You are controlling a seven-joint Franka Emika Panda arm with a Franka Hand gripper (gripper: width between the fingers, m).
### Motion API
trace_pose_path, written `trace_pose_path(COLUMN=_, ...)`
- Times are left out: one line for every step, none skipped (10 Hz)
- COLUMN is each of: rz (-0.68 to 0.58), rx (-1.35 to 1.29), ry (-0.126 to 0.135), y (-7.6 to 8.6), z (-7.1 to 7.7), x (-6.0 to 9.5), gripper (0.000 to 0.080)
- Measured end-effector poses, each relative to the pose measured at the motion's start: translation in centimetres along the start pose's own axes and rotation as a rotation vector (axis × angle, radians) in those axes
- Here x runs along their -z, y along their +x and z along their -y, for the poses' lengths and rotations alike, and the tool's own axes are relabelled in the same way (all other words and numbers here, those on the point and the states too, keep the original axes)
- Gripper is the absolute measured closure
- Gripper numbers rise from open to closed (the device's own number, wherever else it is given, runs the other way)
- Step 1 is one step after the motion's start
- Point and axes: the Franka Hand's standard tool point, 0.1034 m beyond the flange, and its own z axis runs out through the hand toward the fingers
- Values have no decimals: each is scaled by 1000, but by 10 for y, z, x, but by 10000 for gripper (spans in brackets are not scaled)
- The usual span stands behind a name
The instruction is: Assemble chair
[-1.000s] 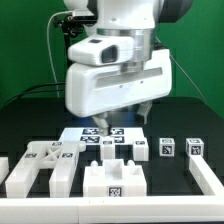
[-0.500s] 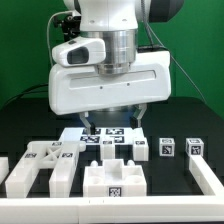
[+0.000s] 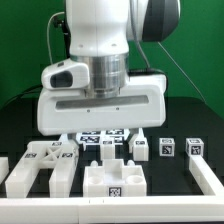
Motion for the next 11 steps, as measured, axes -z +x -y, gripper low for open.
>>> trace_pose_path(rz=-7, rx=13, ry=-1, y=0, z=-1, x=-9, gripper=150)
trace_pose_path(rz=-5, rx=18, ry=1, y=-2, z=-3, x=-16, gripper=150)
trace_pose_path(rz=-6, rx=19, ry=0, y=-3, z=-2, x=-19, gripper=150)
trace_pose_path(rz=-6, rx=20, ry=-1, y=-4, z=-3, x=-24, gripper=150)
trace_pose_path(rz=-1, rx=21, ry=0, y=-6, z=-2, x=-27, gripper=150)
trace_pose_path(rz=0, rx=21, ry=1, y=-7, z=-1, x=-28, gripper=150)
trace_pose_path(rz=0, rx=21, ry=1, y=-6, z=-1, x=-28, gripper=150)
trace_pose_path(rz=0, rx=21, ry=1, y=-6, z=-1, x=-28, gripper=274)
trace_pose_path(rz=0, rx=21, ry=1, y=-6, z=-1, x=-28, gripper=412)
trace_pose_path(rz=0, rx=21, ry=1, y=-6, z=-1, x=-28, gripper=549)
trace_pose_path(rz=0, rx=21, ry=1, y=-6, z=-1, x=-28, gripper=549)
